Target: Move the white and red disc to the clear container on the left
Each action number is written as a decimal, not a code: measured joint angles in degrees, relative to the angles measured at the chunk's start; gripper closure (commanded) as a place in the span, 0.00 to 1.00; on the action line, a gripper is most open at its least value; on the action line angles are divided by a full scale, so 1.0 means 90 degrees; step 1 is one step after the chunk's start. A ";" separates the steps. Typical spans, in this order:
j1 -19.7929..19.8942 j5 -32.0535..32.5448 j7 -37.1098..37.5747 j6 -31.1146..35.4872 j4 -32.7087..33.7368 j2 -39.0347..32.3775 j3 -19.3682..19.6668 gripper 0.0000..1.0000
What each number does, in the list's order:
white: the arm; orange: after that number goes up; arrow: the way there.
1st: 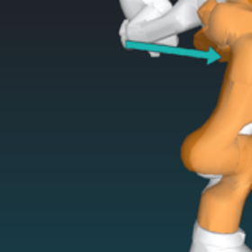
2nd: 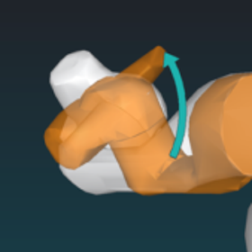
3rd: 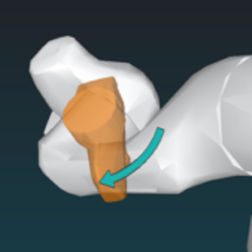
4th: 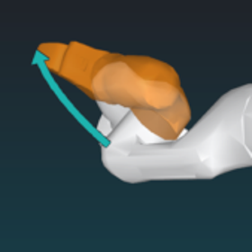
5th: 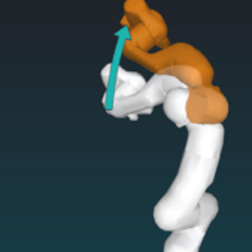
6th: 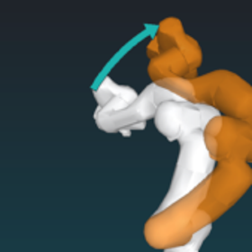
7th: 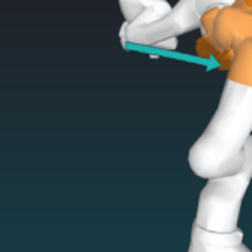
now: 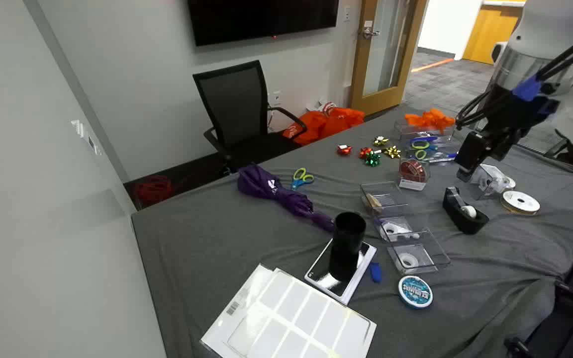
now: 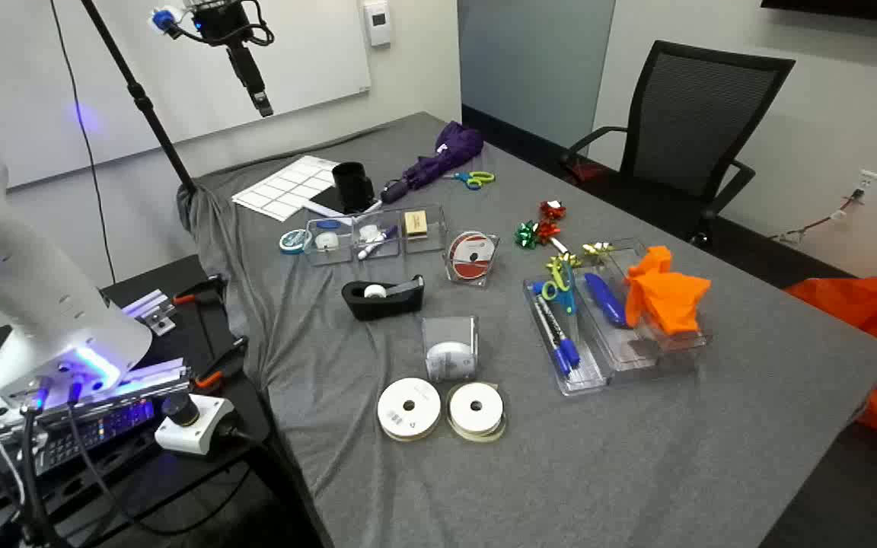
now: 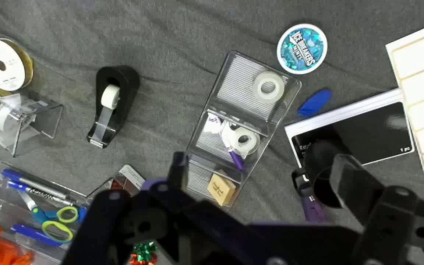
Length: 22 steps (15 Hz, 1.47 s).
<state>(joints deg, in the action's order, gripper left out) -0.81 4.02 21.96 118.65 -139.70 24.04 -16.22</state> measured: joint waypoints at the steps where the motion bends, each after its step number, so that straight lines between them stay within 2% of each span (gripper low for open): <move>1: 0.0000 0.0000 0.0000 0.0000 0.0000 0.0000 0.0000 0.00; 14: -0.0028 0.0000 0.0000 0.0000 0.0002 0.0000 0.0033 0.00; 17: -0.0039 -0.0003 0.0021 0.0038 0.0100 -0.0056 0.0196 0.00; 22: 0.0042 0.0008 0.0020 0.0415 0.0551 -0.0533 0.0719 0.00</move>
<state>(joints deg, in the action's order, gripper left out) -0.43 4.09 22.14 122.39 -134.74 19.24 -9.76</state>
